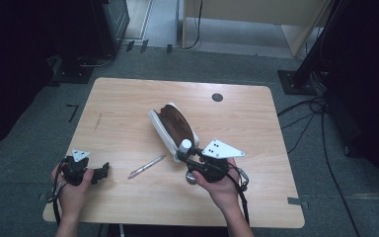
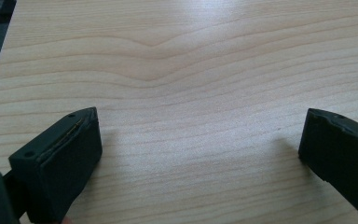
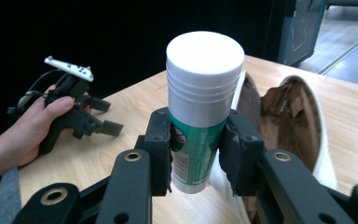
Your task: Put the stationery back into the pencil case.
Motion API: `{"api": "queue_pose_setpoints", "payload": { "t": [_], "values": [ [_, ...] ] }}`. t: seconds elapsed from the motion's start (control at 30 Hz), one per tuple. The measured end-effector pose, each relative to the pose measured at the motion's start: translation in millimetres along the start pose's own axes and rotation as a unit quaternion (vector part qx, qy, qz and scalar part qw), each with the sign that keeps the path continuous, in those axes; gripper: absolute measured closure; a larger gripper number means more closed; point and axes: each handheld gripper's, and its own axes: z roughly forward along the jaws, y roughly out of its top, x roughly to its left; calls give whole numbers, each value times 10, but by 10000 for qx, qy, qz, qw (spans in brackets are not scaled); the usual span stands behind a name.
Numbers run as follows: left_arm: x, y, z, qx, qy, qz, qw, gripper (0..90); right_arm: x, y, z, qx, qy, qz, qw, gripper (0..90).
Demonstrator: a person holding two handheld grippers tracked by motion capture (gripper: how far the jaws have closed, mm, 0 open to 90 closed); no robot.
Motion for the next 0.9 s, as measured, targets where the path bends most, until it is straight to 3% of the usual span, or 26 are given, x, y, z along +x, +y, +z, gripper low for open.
{"api": "queue_pose_setpoints", "payload": {
  "t": [0.6,0.9],
  "values": [
    [3,1,-1,6,-1,19,10000,0,-169,251,-35,-235,-204,2,9995,661],
    [1,0,-1,5,1,6,10000,0,-300,292,121,-151,-331,-27,9993,660]
  ]
}}
